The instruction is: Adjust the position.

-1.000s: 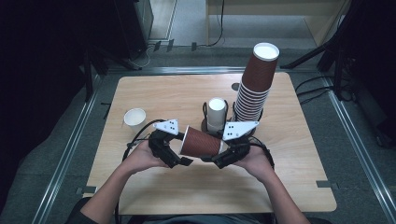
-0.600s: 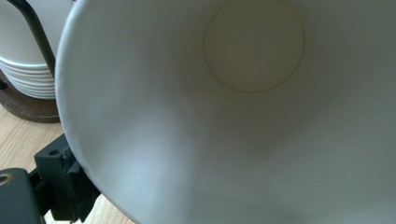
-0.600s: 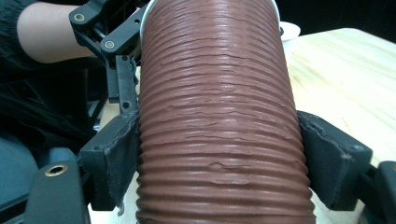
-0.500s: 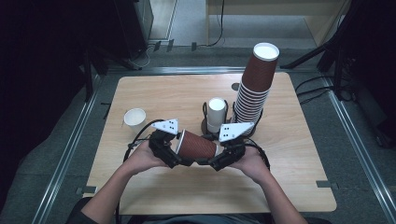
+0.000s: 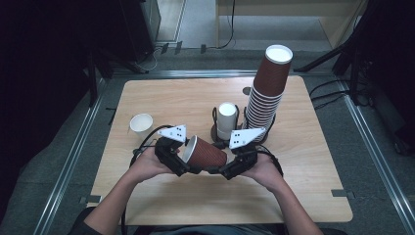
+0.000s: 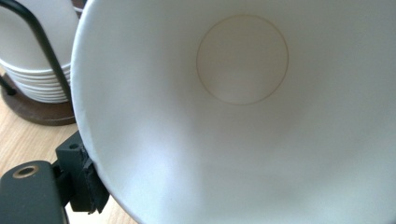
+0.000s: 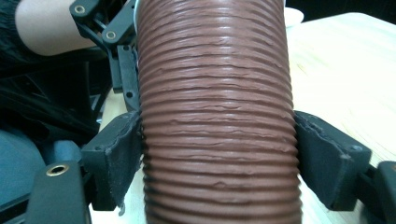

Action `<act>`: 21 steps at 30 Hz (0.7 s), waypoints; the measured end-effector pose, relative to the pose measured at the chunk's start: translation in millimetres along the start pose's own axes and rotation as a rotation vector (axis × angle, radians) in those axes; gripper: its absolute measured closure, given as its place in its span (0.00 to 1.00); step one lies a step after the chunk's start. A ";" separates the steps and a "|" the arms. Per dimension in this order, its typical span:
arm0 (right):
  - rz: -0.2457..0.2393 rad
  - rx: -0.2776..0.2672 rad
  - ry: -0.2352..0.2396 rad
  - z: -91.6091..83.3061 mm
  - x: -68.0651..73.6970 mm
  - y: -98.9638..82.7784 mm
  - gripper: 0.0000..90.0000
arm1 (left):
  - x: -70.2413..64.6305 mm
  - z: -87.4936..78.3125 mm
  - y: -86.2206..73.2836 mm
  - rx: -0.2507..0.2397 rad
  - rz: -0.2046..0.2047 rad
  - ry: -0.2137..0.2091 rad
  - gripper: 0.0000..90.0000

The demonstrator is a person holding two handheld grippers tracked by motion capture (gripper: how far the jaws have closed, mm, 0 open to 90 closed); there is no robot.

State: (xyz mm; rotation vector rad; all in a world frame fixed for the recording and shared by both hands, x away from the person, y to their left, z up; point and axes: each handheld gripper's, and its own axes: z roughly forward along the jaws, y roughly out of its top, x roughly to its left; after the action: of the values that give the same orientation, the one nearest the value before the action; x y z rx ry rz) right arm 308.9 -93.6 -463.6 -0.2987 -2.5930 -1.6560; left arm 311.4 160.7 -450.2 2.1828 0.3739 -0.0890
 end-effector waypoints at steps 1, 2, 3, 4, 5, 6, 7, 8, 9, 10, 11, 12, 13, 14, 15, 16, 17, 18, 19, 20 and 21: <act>0.003 0.005 -0.001 -0.5 -0.2 0.1 0.19 | 0.5 -1.6 0.0 0.001 0.000 0.006 0.09; 0.002 0.012 -0.008 -1.0 -0.3 0.1 0.18 | 1.0 -3.0 -0.3 -0.001 0.000 0.013 0.09; 0.001 0.021 -0.016 -1.4 -0.4 -0.1 0.17 | 1.8 -4.5 -0.4 0.006 -0.001 0.016 0.09; 0.003 0.028 -0.021 -1.8 -0.4 -0.4 0.17 | 2.3 -5.8 -0.7 0.005 0.000 0.022 0.09; 0.002 0.034 -0.028 -1.9 -0.8 -0.8 0.17 | 2.9 -6.6 -0.9 0.007 -0.005 0.021 0.09; 0.005 0.044 -0.033 -2.1 -0.6 -1.3 0.16 | 3.6 -7.3 -0.9 0.019 0.000 0.029 0.09; 0.002 0.051 -0.041 -2.2 -1.0 -1.7 0.16 | 3.9 -7.9 -1.0 0.026 0.001 0.038 0.09; 0.001 0.060 -0.050 -2.0 -1.2 -2.1 0.16 | 4.4 -8.2 -1.0 0.037 0.000 0.046 0.09; -0.002 0.067 -0.056 -2.1 -1.2 -2.5 0.16 | 4.9 -8.5 -1.1 0.047 0.005 0.056 0.09; -0.004 0.074 -0.064 -2.1 -1.4 -2.9 0.16 | 5.5 -8.5 -1.3 0.053 0.002 0.057 0.09; -0.005 0.082 -0.071 -2.0 -1.4 -3.4 0.16 | 5.8 -8.3 -1.2 0.065 -0.001 0.065 0.09; -0.011 0.085 -0.076 -2.0 -1.9 -3.9 0.16 | 6.4 -8.1 -1.3 0.076 0.001 0.072 0.09; -0.010 0.094 -0.080 -1.7 -2.0 -4.5 0.16 | 7.1 -7.5 -1.1 0.088 -0.004 0.074 0.09; -0.012 0.098 -0.085 -1.4 -2.3 -5.1 0.16 | 7.5 -6.7 -1.1 0.096 -0.010 0.077 0.09; -0.011 0.105 -0.089 -0.7 -2.4 -5.6 0.16 | 8.5 -5.6 -1.1 0.105 -0.018 0.074 0.09; -0.014 0.111 -0.094 -0.1 -2.5 -6.1 0.16 | 8.7 -4.7 -0.9 0.114 -0.027 0.076 0.09; -0.020 0.118 -0.098 0.7 -3.0 -6.7 0.17 | 8.9 -4.1 -0.7 0.123 -0.025 0.079 0.09; -0.019 0.129 -0.104 1.9 -3.0 -7.2 0.17 | 9.4 -3.5 -0.3 0.135 -0.023 0.077 0.09; -0.023 0.138 -0.105 2.9 -3.2 -7.9 0.17 | 8.8 -2.2 0.0 0.140 -0.029 0.081 0.09; -0.023 0.146 -0.109 4.2 -3.2 -8.6 0.16 | 9.1 -1.6 0.5 0.153 -0.026 0.080 0.09; -0.023 0.157 -0.110 5.3 -2.9 -9.1 0.17 | 8.7 -0.2 0.9 0.161 -0.031 0.085 0.09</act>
State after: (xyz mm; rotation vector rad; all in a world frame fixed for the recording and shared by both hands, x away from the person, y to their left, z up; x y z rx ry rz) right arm 310.3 -92.9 -474.4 -0.3615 -2.7967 -1.4707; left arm 320.0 162.4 -451.1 2.3458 0.4627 -0.0448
